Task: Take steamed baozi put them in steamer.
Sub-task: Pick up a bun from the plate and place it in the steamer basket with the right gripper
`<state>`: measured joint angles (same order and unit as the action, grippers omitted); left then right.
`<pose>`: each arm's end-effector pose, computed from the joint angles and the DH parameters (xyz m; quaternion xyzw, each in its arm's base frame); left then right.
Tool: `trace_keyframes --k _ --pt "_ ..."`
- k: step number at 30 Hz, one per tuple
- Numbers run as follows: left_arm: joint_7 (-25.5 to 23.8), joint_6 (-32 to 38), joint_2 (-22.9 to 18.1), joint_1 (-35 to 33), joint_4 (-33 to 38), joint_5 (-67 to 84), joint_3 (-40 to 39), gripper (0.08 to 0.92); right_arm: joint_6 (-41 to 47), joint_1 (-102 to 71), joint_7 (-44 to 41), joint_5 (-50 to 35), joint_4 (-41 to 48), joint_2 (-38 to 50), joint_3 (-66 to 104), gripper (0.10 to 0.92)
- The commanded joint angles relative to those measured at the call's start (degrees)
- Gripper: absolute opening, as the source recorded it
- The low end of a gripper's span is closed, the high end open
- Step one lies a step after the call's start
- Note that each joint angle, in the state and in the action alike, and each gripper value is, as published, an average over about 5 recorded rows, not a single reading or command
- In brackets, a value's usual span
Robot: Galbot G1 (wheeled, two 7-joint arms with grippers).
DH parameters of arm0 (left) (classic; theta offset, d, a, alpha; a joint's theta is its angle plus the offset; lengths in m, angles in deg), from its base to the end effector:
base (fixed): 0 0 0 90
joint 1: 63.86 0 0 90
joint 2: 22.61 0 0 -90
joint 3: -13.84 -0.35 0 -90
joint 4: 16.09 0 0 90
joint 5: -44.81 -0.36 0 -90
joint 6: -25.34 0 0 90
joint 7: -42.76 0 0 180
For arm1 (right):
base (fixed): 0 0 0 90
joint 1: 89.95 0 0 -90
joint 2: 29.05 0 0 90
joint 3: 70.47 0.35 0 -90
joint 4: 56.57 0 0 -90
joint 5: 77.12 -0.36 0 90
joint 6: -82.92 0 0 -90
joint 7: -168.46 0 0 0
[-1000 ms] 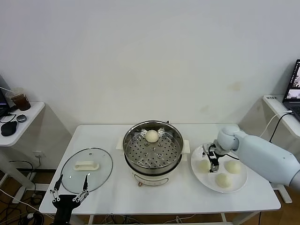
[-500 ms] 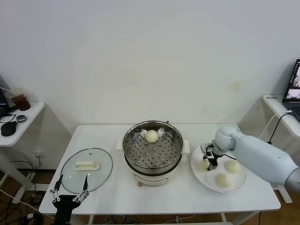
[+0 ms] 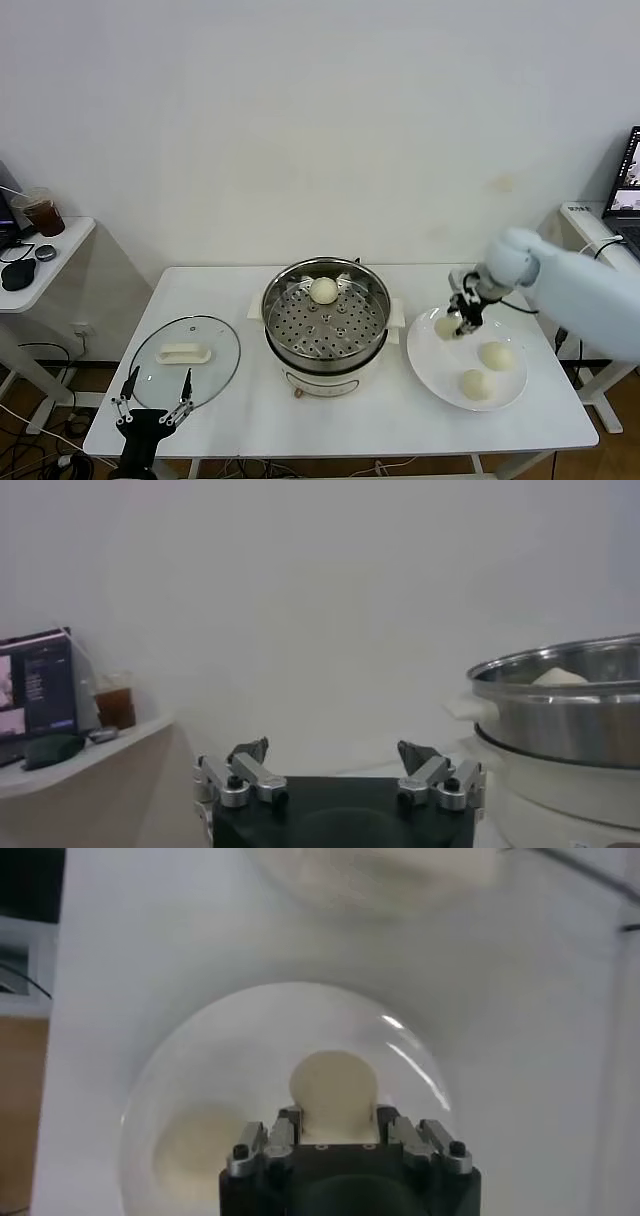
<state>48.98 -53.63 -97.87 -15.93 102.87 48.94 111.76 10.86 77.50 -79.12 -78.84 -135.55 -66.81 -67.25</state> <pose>0.1251 0.0867 -0.3270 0.0288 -0.9939 -0.1068 0.0035 0.5269 -0.1151 -0.0970 0.5018 -0.5405 0.5541 0.3860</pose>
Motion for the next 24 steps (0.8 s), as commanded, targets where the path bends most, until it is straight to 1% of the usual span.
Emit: trace_keyframes --k 1,6,9,13,17,24 --pt "-0.20 -0.06 0.67 1.79 -0.45 0.56 -0.99 0.823 3.95 27.07 -0.84 -13.70 -6.90 0.24 -14.87 0.467" --pt "-0.33 0.07 1.28 2.08 -0.67 1.13 -0.75 0.823 10.30 32.55 4.58 -23.34 -10.76 -6.98 -20.85 0.468" --pt "-0.38 0.22 1.36 2.11 -1.05 1.59 -0.39 0.823 14.66 30.65 8.67 -28.34 -12.75 -11.94 -22.18 0.473" --pt "-0.41 0.35 1.29 2.05 -1.55 1.73 0.18 0.823 20.45 25.30 14.26 -31.72 -12.84 -19.32 -21.58 0.475" --pt "-0.44 0.43 1.09 1.96 -1.78 1.75 0.92 0.823 23.51 20.24 18.26 -33.55 -9.22 -26.50 -19.58 0.475" --pt "-0.41 0.82 0.38 1.81 -2.11 1.66 1.58 0.823 23.81 15.64 22.46 -32.39 0.27 -35.45 -18.14 0.475"
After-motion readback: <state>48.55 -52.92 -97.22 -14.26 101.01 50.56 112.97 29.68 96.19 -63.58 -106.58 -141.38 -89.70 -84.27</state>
